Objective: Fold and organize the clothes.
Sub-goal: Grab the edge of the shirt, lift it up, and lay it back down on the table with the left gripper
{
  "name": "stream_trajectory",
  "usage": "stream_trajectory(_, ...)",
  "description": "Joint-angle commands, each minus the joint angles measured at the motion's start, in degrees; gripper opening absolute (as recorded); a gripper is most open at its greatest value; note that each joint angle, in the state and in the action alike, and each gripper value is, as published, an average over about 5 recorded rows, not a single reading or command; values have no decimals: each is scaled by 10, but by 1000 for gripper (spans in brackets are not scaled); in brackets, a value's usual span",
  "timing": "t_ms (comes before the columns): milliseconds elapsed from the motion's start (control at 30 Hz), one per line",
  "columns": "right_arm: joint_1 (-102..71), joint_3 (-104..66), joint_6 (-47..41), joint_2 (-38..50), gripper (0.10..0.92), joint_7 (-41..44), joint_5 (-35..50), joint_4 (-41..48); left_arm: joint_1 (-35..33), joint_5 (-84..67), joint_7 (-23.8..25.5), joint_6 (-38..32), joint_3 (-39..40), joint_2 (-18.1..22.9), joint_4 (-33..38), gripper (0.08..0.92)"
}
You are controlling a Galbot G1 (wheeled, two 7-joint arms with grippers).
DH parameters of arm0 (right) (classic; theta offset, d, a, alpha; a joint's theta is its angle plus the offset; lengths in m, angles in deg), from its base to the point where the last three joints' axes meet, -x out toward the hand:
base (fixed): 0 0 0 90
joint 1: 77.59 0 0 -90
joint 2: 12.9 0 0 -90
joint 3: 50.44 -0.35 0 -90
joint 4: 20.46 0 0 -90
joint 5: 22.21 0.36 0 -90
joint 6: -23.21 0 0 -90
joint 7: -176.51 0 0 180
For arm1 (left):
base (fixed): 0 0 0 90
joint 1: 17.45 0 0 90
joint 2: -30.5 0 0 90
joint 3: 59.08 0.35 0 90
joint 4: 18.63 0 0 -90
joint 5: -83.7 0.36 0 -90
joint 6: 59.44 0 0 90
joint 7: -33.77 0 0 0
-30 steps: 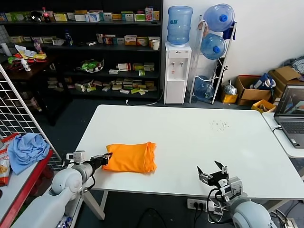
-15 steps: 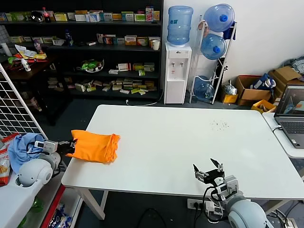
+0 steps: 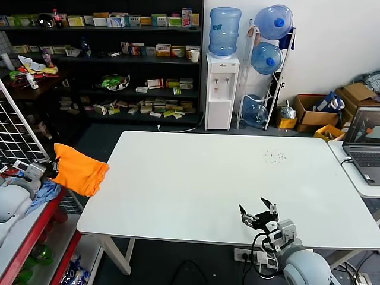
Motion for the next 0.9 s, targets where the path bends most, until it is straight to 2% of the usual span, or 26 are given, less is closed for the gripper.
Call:
stream_trajectory(33, 2, 7, -1, -1, 823, 6, -7, -8, 4, 47, 7, -14, -2, -63, -2, 130)
stream_trajectory(133, 3, 10, -4, -6, 823, 2, -8, -12, -4, 33, 0, -1, 7, -35, 22, 130)
stream_trajectory(300, -4, 10, -4, -8, 823, 0, -12, -7, -12, 16, -16, 19, 31, 43, 51, 130)
stream_trajectory(500, -15, 6, -4, -11, 823, 0, -17, -4, -11, 5, -36, 25, 57, 116, 54, 130)
stream_trajectory(633, -19, 4, -3, -12, 823, 0, -19, -1, -18, -27, -57, 36, 66, 147, 82, 130)
stream_trajectory(900, -19, 0, -3, -14, 823, 3, -23, 3, -64, -67, -91, 56, 72, 205, 184, 130)
